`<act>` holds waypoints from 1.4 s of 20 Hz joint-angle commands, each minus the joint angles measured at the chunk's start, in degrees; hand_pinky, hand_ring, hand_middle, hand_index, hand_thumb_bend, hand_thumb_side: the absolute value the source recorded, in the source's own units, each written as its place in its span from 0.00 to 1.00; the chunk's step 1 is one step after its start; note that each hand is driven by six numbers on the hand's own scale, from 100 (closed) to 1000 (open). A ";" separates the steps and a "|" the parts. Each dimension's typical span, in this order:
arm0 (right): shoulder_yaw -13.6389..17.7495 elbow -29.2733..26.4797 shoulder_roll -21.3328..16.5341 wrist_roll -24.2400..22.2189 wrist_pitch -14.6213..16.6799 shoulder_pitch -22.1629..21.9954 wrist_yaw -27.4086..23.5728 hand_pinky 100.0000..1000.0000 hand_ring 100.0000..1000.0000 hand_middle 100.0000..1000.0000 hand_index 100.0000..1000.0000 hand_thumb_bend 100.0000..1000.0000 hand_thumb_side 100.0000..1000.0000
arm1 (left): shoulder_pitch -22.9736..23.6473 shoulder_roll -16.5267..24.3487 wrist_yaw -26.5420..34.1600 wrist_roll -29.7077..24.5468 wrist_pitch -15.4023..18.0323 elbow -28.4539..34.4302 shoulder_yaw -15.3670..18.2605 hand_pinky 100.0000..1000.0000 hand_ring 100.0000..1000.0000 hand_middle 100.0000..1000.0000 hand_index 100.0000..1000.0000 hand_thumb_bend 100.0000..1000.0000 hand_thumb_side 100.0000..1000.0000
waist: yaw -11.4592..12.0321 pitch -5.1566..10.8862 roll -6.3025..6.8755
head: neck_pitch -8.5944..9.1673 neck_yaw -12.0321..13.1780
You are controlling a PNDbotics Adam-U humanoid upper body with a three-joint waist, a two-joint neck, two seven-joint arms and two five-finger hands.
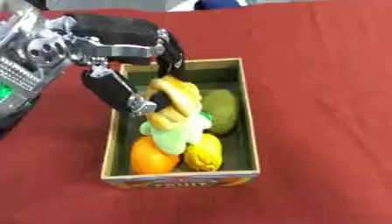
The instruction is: Pick up objects on the table and place them in the box.
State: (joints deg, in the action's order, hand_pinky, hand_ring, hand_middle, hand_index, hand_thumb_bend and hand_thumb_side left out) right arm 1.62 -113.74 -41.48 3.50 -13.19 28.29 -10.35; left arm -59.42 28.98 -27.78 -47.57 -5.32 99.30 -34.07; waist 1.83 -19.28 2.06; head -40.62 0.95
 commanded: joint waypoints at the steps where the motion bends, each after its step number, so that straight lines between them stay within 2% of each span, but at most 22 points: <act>1: 0.65 -0.85 -0.70 0.05 0.04 0.76 -0.39 0.77 0.70 0.75 0.86 0.00 0.47 | -0.27 -0.87 -2.72 0.82 1.25 -2.01 -0.27 0.72 0.58 0.56 0.66 0.05 0.01 | -0.11 1.20 -0.34 | -0.16 0.35; 2: 0.65 -0.85 -0.64 0.03 0.04 0.79 -0.41 0.77 0.70 0.75 0.86 0.00 0.47 | -0.08 -1.28 -3.49 1.10 1.86 -2.81 -0.43 0.74 0.63 0.61 0.72 0.06 0.08 | -0.13 1.21 -0.40 | -0.12 0.39; 3: 0.65 -0.85 -0.61 0.02 0.05 0.79 -0.42 0.77 0.70 0.75 0.86 0.00 0.47 | 0.09 -1.60 -4.02 1.24 2.55 -3.48 -0.59 0.78 0.71 0.71 0.81 0.08 0.20 | -0.14 1.23 -0.46 | -0.12 0.41; 4: 0.67 -0.85 -0.59 0.02 0.05 0.75 -0.42 0.77 0.70 0.75 0.86 0.00 0.47 | 0.23 -1.76 -4.43 1.22 3.31 -3.94 -0.66 0.82 0.76 0.77 0.86 0.09 0.32 | -0.12 1.27 -0.50 | -0.15 0.41; 5: 0.70 -0.85 -0.58 0.04 0.05 0.68 -0.43 0.77 0.70 0.75 0.86 0.00 0.47 | 0.36 -1.81 -4.69 1.24 4.01 -4.18 -0.58 0.86 0.81 0.81 0.90 0.13 0.54 | -0.06 1.33 -0.53 | -0.18 0.41; 6: 0.74 -0.85 -0.56 0.07 0.03 0.62 -0.44 0.77 0.70 0.75 0.86 0.00 0.47 | 0.45 -1.72 -4.82 1.39 4.57 -4.21 -0.33 0.87 0.82 0.83 0.92 0.15 0.65 | 0.03 1.40 -0.54 | -0.19 0.42; 7: 0.76 -0.85 -0.53 0.10 0.00 0.57 -0.47 0.77 0.70 0.75 0.86 0.00 0.47 | 0.53 -1.49 -4.99 1.76 4.97 -4.08 0.07 0.88 0.84 0.84 0.93 0.15 0.89 | 0.14 1.49 -0.54 | -0.22 0.42; 8: 0.75 -0.85 -0.51 0.11 -0.02 0.56 -0.51 0.77 0.70 0.75 0.86 0.00 0.47 | 0.60 -1.11 -5.31 2.29 5.13 -3.87 0.60 0.88 0.84 0.85 0.93 0.13 1.00 | 0.26 1.60 -0.52 | -0.27 0.37; 10: 0.71 -0.85 -0.52 0.07 -0.03 0.67 -0.60 0.77 0.70 0.75 0.86 0.00 0.47 | 0.96 0.12 -6.25 3.73 4.81 -3.25 2.20 0.86 0.83 0.84 0.92 0.01 0.99 | 0.53 1.87 -0.44 | -0.44 0.16; 13: 0.72 -0.85 -0.67 0.03 0.11 0.86 -0.76 0.78 0.70 0.75 0.86 0.00 0.47 | 2.14 2.31 -5.89 7.56 2.61 -1.32 5.98 0.84 0.78 0.79 0.85 0.00 0.73 | 0.81 2.33 -0.34 | -0.96 -0.18; 15: 0.76 -0.85 -0.79 0.04 0.31 0.88 -0.87 0.78 0.71 0.75 0.86 0.00 0.47 | 3.02 3.30 -3.75 10.54 0.64 0.29 9.25 0.82 0.74 0.74 0.83 0.00 0.64 | 1.06 2.65 -0.35 | -1.51 -0.84; 21: 0.86 -0.85 -0.95 0.15 0.93 0.91 -1.12 0.78 0.71 0.75 0.86 0.00 0.47 | 4.19 3.78 8.24 18.62 -4.25 5.52 17.59 0.80 0.64 0.65 0.79 0.00 0.54 | 1.31 3.42 -0.28 | -2.25 -1.20; 22: 0.84 -0.85 -0.94 0.15 1.02 0.98 -1.18 0.78 0.71 0.75 0.86 0.00 0.47 | 4.30 3.79 9.99 19.76 -4.61 6.35 18.60 0.80 0.63 0.64 0.78 0.00 0.59 | 1.28 3.53 -0.27 | -2.30 -1.17; 23: 0.81 -0.85 -0.93 0.13 1.14 1.06 -1.25 0.78 0.71 0.75 0.86 0.00 0.48 | 4.48 3.90 11.28 20.99 -4.95 7.18 19.64 0.79 0.61 0.63 0.78 0.00 0.53 | 1.26 3.64 -0.26 | -2.33 -1.11; 24: 0.79 -0.85 -0.91 0.11 1.30 1.13 -1.32 0.78 0.71 0.75 0.86 0.00 0.47 | 4.82 3.92 12.10 22.35 -5.24 8.01 20.70 0.78 0.60 0.61 0.77 0.00 0.51 | 1.24 3.73 -0.27 | -2.34 -1.06; 26: 0.83 -0.85 -0.94 0.10 1.76 1.09 -1.41 0.78 0.71 0.75 0.86 0.00 0.47 | 6.29 3.98 14.66 26.62 -6.17 9.87 23.54 0.78 0.58 0.59 0.76 0.00 0.53 | 1.27 3.88 -0.25 | -2.31 -1.14; 28: 1.01 -0.85 -0.92 0.27 2.35 0.94 -1.47 0.78 0.71 0.75 0.86 0.00 0.47 | 9.07 3.88 18.58 33.18 -6.36 12.62 26.74 0.78 0.58 0.60 0.77 0.00 0.54 | 1.31 3.93 -0.21 | -2.25 -1.20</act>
State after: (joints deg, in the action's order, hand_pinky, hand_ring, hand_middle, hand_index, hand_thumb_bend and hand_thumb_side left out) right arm 1.80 -113.74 -41.07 3.68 -11.30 28.66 -11.29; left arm -49.77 31.35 -11.26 -17.52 -11.37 109.85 -9.87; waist 3.13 -16.73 1.99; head -42.82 -0.15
